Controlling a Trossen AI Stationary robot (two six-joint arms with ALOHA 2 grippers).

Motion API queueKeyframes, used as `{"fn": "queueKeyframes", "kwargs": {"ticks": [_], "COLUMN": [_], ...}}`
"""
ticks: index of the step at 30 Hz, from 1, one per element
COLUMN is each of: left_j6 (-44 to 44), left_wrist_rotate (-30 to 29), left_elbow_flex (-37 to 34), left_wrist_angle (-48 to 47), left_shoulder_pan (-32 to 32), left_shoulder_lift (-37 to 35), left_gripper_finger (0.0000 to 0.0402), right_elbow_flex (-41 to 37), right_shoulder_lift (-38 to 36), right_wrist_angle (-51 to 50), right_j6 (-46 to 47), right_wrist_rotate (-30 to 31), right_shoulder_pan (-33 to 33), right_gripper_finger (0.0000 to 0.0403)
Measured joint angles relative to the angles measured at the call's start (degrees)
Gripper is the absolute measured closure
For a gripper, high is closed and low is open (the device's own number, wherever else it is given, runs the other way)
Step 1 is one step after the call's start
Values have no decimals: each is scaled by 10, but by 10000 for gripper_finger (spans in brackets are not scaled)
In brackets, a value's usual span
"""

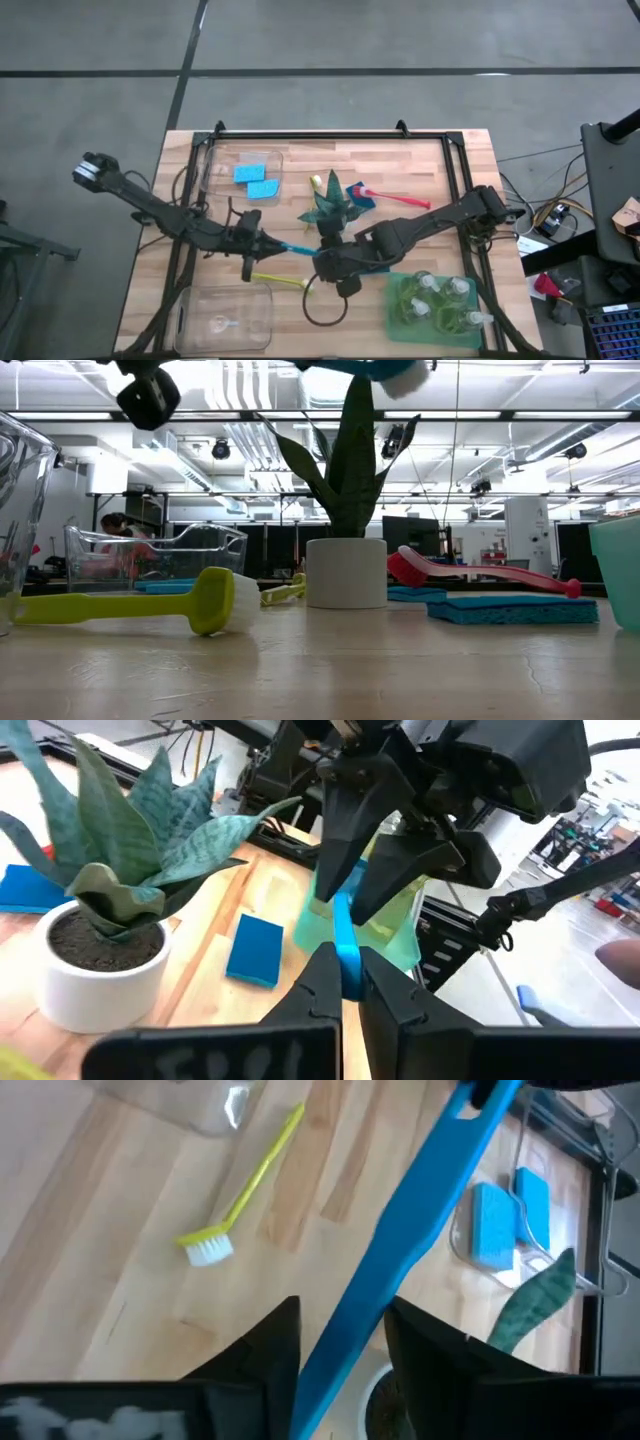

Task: Pick & Place Kitchen Sink Supplies
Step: Put the blue dish brush into the bottom transparent bin

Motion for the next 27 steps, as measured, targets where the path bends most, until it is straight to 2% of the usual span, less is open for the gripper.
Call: {"fn": "queueKeyframes", "kwargs": {"ticks": [5, 6, 10, 14, 21, 25, 27], "left_j6": [-33, -45, -59, -68, -66, -131, -189], "left_wrist_rotate": [-11, 1, 80, 121, 276, 372, 378], "left_elbow_flex": [1, 1, 1, 6, 29, 41, 45], "left_wrist_angle": [-81, -98, -152, -210, -312, -358, -421], "left_shoulder_pan": [0, 0, -4, -11, -17, -17, -18], "left_shoulder_lift": [-59, -71, -118, -161, -215, -231, -235], "left_gripper_finger": [392, 392, 392, 392, 391, 391, 391], "right_elbow_flex": [0, 0, 0, 0, 0, 0, 0], "right_shoulder_lift": [-14, -19, -37, -46, -47, -47, -47], "right_wrist_angle": [5, 3, 4, 5, -1, -1, -1], "right_j6": [5, 2, -6, -1, 3, 3, 5], "right_wrist_rotate": [-17, -22, -36, -30, -30, -30, -30], "right_shoulder_pan": [6, 9, 14, 14, 17, 17, 17], "right_gripper_finger": [243, 241, 243, 247, 244, 244, 247]}}
